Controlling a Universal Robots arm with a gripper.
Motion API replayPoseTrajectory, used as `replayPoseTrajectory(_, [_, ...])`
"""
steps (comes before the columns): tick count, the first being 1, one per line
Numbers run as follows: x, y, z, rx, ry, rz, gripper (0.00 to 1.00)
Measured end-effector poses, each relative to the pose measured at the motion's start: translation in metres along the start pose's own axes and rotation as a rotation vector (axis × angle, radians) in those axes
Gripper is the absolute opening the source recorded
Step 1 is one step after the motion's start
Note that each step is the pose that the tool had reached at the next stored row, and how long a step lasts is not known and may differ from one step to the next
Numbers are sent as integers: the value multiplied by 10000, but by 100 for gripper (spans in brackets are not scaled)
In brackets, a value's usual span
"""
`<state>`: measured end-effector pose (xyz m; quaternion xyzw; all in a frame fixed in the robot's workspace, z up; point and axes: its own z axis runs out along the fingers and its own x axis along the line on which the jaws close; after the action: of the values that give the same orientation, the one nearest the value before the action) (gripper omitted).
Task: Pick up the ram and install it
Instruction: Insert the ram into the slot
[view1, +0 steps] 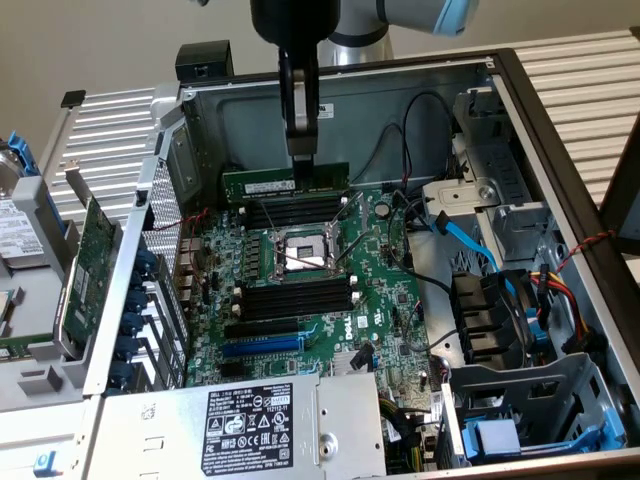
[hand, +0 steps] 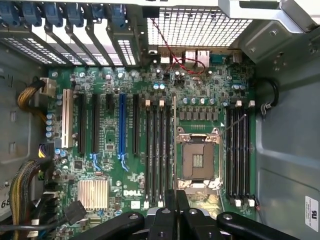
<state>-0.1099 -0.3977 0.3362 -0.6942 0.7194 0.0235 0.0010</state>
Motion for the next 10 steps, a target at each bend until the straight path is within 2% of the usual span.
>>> replayPoseTrajectory(10, [33, -3, 162, 47, 0, 8, 12])
